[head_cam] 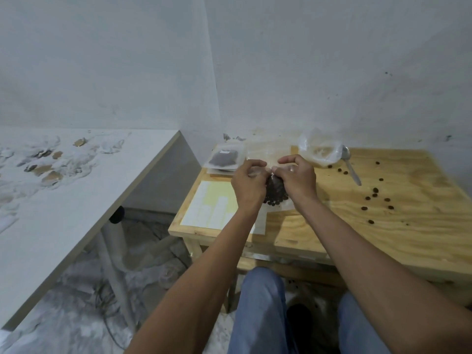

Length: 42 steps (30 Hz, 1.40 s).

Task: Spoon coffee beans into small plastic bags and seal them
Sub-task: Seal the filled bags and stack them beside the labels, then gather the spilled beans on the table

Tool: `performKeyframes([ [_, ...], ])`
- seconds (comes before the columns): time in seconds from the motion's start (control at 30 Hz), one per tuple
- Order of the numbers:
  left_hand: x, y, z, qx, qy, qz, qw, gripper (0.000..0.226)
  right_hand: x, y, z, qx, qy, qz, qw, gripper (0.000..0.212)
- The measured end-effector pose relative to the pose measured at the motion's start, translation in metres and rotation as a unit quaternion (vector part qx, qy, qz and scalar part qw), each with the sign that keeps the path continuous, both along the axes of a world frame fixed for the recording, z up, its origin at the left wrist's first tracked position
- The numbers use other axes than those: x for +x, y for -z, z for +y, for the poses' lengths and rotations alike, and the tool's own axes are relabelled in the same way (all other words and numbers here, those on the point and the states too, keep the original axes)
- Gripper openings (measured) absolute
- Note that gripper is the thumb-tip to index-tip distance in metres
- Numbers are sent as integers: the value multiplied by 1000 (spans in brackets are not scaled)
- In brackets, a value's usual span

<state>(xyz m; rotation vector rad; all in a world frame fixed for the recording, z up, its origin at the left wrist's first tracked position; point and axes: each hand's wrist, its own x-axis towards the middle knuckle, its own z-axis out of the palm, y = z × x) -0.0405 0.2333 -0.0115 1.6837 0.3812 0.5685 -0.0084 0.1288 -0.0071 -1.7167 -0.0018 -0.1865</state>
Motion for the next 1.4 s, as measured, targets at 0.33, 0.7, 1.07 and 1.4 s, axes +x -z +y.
performKeyframes([
  [0.33, 23, 2, 50, -34, -18, -53, 998, 32, 24, -11, 13, -142, -133, -23, 981, 29],
  [0.7, 19, 52, 130, 257, -144, 36, 955, 57, 93, -20, 113, -76, -66, 53, 994, 37],
  [1.07, 27, 59, 132, 305, -116, 23, 945, 47, 108, 7, 152, -314, -20, 41, 948, 33],
  [1.4, 18, 59, 130, 401, -118, -85, 904, 31, 91, -25, 52, -297, -25, 11, 955, 13],
])
